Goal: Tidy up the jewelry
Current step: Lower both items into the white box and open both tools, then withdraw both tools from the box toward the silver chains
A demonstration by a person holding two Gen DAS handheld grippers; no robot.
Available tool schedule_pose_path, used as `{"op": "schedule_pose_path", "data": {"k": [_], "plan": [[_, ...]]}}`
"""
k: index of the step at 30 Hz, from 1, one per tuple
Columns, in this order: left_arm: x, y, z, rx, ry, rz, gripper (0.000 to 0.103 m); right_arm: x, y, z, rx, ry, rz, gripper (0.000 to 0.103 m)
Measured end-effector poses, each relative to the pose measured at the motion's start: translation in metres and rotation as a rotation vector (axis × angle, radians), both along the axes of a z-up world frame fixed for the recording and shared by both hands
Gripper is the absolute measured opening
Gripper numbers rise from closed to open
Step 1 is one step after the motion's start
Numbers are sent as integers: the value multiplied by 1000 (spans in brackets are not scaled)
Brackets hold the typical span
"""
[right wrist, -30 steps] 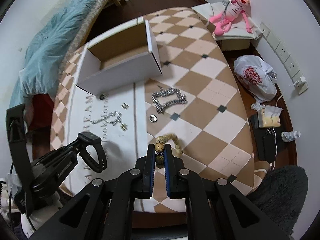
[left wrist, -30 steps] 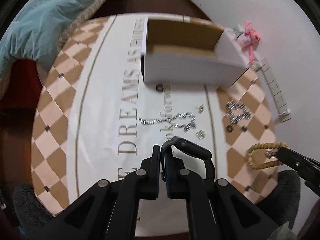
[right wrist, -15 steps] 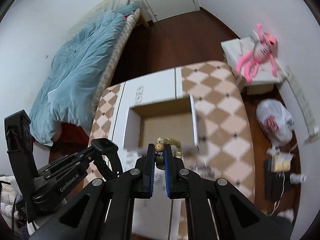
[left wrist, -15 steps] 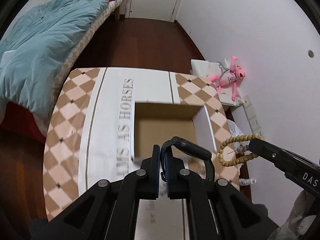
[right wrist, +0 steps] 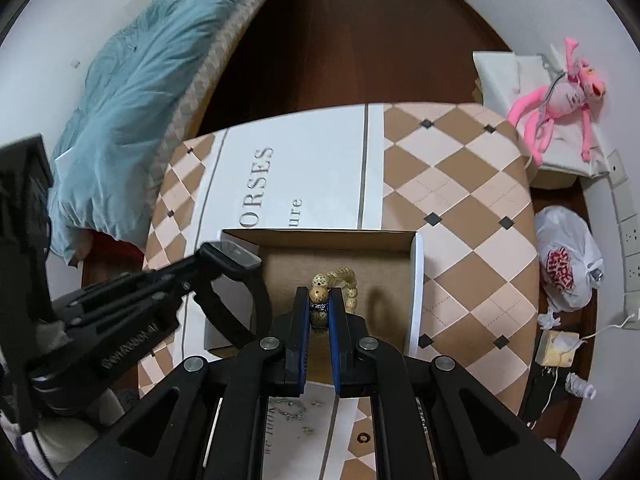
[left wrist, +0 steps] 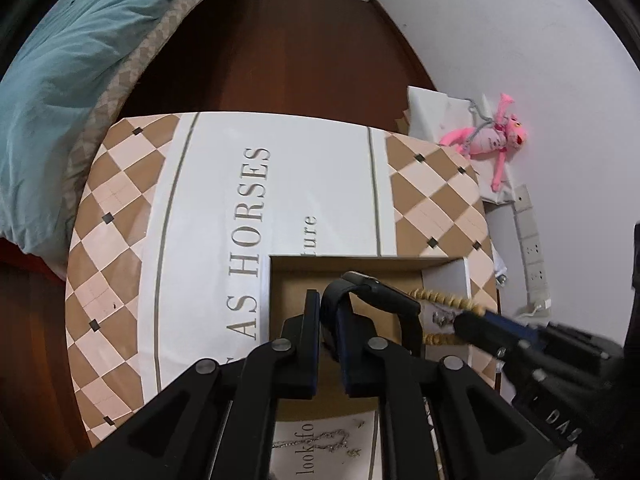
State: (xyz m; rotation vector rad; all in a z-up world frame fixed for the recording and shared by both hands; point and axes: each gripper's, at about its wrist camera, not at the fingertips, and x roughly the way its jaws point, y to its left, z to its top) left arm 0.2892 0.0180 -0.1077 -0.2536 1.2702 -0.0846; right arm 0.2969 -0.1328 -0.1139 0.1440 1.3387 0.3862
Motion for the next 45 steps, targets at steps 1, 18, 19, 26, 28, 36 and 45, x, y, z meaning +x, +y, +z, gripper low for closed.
{"op": "schedule_pose_path", "data": {"k": [1,18,19,26,28,36,45], "plan": [[2,0,1,11,1,1,14,2,-1,-3,-6,11,1,11],[-39,5,5,304,-139,56,101,-29,-9,-18,-314,-73,-11,99],[-42,5,4,307,-141,57,101,-32,-11,-22,-317,-73,-19,99],[-58,0,3,315,-150,66,101,-52,-15,-25,-333,-95,-68,99],[-64,-3,6,318,-162,65,101,-57,-15,-20,-337,-112,-78,99],[-86,-11,34,315,-222,65,101,-78,-23,13,-333,-186,-117,99],[-122,-14,79,315,-313,87,101,-118,-29,63,-308,-293,-148,99]]}}
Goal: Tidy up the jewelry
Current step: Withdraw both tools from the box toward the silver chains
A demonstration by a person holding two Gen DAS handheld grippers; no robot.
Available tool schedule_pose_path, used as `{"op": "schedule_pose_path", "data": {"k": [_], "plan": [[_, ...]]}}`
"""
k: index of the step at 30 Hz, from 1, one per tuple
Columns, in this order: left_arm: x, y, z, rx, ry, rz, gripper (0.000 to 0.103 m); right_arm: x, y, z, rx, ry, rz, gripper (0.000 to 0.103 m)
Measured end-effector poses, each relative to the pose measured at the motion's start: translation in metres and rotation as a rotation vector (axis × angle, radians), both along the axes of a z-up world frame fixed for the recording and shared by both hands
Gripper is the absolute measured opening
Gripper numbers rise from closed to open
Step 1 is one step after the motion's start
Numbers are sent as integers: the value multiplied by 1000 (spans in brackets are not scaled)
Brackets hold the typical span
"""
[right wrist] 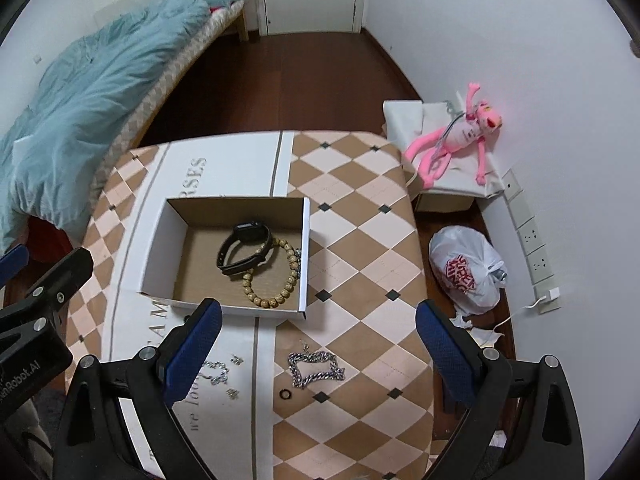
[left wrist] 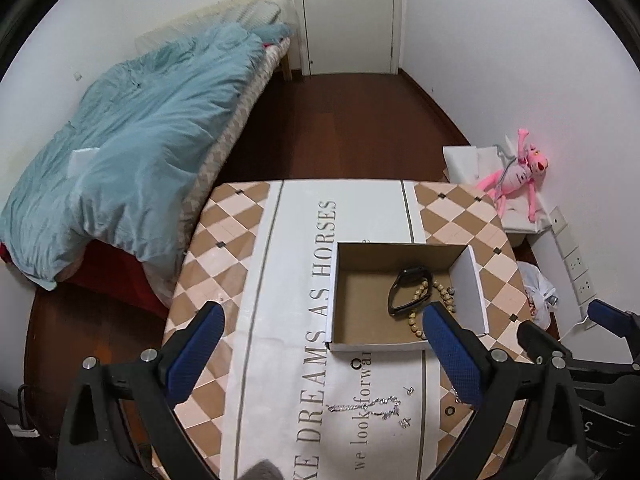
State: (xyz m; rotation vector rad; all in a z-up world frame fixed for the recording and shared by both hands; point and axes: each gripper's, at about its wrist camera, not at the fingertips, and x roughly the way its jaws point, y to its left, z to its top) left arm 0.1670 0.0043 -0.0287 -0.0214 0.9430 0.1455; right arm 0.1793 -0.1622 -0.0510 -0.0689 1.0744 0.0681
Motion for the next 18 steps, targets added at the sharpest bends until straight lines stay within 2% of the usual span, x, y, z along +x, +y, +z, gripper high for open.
{"op": "schedule_pose_path", "data": {"k": [7,11,15,18], "plan": [[-27,0,25,5,-48,11,101,-30,-3,35,35,-78,-3,99],[-38,3,32,27,-61,51,101,-45,-3,44,61,-96,4,99],[-47,8,25,45,-76,92,101,-55,-11,37,97,-83,-24,99],[-53,13,6,48,-50,115,101,-57,-26,9,135,-22,-67,99]]}}
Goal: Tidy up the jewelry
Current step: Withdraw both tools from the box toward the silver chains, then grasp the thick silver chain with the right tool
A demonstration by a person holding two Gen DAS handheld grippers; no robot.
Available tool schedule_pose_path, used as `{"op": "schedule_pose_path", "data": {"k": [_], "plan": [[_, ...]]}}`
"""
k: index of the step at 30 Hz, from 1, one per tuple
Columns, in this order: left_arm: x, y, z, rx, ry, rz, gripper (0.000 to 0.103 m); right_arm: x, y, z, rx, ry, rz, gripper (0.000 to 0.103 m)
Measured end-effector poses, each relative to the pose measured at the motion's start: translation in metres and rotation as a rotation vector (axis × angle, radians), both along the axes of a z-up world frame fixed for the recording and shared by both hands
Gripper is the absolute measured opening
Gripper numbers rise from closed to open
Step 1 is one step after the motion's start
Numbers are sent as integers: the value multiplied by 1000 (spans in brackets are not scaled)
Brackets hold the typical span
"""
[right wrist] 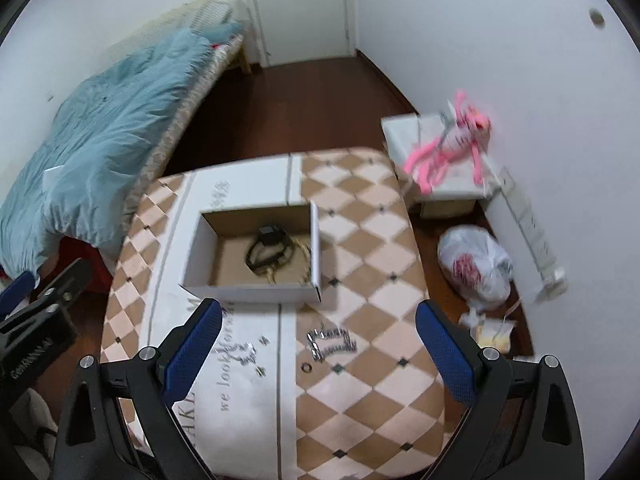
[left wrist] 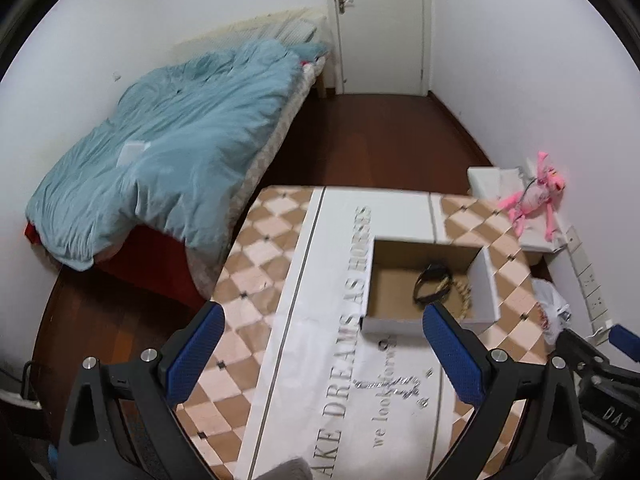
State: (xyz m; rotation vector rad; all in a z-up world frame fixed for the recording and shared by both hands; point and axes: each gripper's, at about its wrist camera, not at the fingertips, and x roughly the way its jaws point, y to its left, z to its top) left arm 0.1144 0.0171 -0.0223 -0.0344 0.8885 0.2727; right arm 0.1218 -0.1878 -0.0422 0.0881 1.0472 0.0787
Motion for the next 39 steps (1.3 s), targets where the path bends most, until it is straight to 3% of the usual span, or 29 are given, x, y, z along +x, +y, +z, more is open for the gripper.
{"op": "schedule_pose_path", "data": {"k": [5,9,16,20,23,24,25,27,33,39], "plan": [[-6,5,-53,8,80,27,101,2,-16,-71,60,131,-38,98],[-9,13,-96,7,163,66,101,7,-27,-129,106,244,-96,78],[-11,33,-138,22,251,116,101,19,-49,-176,184,301,-259,71],[-10,38,-149,32,271,115,101,27,-39,-178,137,286,-260,67],[-10,40,-156,25,286,104,101,32,-19,-180,27,285,-221,65],[-10,39,-159,19,294,98,101,32,-14,-180,-1,278,-211,57],[-9,37,-161,12,300,87,101,31,-8,-179,-44,257,-194,38],[-8,32,-162,9,304,63,101,30,-4,-178,-73,248,-175,9],[-3,9,-161,1,298,-42,101,19,-23,-173,0,251,-141,8],[9,-18,-167,-71,317,-171,100,-4,-37,-155,54,229,-134,8]]}}
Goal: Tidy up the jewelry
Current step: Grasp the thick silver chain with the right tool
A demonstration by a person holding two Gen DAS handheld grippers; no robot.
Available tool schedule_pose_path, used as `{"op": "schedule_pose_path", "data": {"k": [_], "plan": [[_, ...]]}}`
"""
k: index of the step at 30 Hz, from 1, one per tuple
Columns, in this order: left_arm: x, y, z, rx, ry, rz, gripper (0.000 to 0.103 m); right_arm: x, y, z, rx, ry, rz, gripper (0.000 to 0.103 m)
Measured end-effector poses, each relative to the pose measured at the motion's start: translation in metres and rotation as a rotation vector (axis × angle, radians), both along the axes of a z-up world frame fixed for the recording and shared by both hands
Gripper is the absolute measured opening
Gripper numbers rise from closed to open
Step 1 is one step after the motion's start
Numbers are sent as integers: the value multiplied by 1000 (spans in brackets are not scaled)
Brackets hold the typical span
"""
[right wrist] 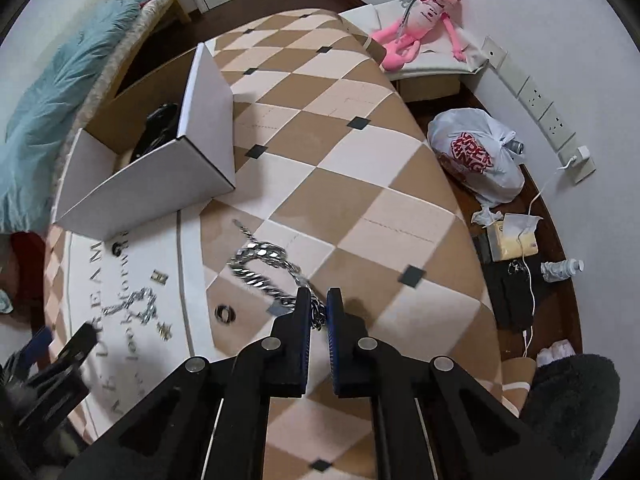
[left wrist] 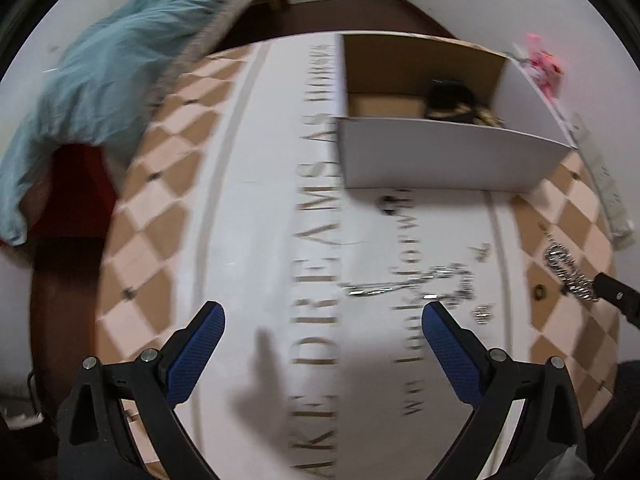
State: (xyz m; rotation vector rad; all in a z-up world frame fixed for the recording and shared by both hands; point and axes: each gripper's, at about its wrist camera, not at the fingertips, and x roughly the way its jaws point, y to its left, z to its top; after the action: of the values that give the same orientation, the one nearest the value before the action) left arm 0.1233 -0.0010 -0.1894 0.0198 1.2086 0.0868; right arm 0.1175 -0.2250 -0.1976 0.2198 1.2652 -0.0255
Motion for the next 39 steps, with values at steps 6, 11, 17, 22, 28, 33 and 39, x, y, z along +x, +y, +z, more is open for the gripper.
{"op": "schedule_pose_path", "data": {"k": [6,11,17,22,28,33,39], "plan": [[16,-28,-12,-18,24,-126,100,-2,-9,-7,4,23,-22,8],[20,-46,-22,-20,53,-221,71,1,-13,-13,-3,37,-32,8],[20,-56,-15,-86,33,-272,7,3,-13,-16,7,46,-34,8],[21,-43,-7,-201,40,-231,1,3,-8,-6,62,35,-9,8],[8,-15,25,-277,-8,-166,1,3,2,31,137,-30,49,8],[1,2,55,-312,-57,-147,1,4,13,60,174,-74,93,8],[9,8,66,-392,-59,-122,5,8,19,83,187,-117,122,8]]}}
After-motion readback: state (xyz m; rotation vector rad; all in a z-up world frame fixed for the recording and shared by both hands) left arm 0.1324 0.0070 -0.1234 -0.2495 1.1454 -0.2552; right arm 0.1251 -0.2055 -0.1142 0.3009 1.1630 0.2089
